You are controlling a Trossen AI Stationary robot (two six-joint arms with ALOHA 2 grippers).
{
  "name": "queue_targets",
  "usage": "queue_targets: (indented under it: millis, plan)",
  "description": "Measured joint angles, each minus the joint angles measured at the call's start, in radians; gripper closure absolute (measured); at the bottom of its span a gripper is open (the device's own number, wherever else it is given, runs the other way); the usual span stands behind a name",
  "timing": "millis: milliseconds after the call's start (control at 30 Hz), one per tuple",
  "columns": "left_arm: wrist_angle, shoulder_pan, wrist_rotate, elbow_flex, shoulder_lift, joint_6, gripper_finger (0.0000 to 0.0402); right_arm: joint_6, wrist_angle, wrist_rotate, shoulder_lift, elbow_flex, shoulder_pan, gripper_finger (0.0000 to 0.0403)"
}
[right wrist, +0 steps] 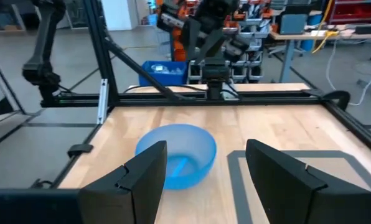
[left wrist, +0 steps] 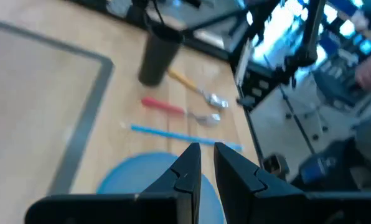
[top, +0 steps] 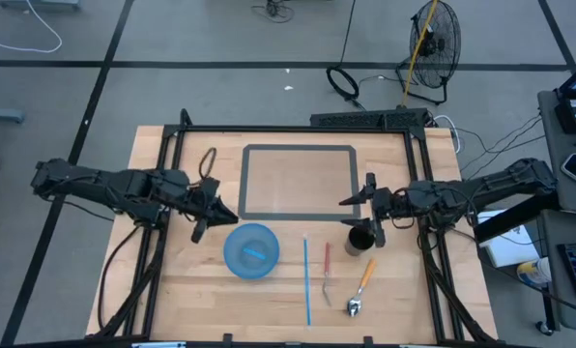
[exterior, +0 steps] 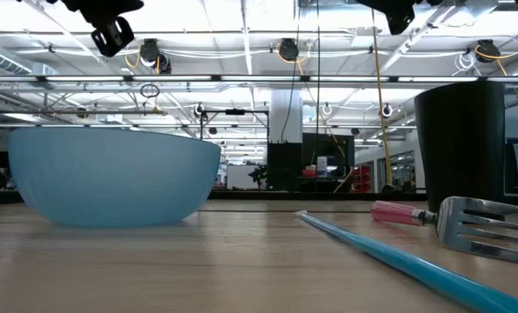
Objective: Pick & Place Utensil
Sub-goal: Put the blue bowl on the left side of the placemat
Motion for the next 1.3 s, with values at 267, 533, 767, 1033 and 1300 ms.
queue_targets:
  millis: [267,533,767,1033,1300]
  plan:
    - [-0.003,-0.105,-0.046,0.0,0.146,-0.056,0.0353,0.029,0.004,0.034,0.0,0.0,0.016,0.0188]
    - [-0.019,-0.13,-0.073,0.0,0.181,-0.183,0.0353,0.041,0.004,0.036,0.0,0.0,0.016,0.0188]
    - [-0.319,-0.104,-0.157,0.0,0.183,-0.486,0.0349,0.045,0.004,0.039,0.0,0.0,0.016,0.0188]
    - [-0.268,-0.097,-0.167,0.0,0.191,-0.542,0.0266,0.042,0.003,0.061,0.0,0.0,0.013,0.0188]
    - [-0.269,-0.065,-0.155,0.0,0.263,-0.558,0.018,0.041,0.003,0.063,0.0,0.0,0.012,0.0188]
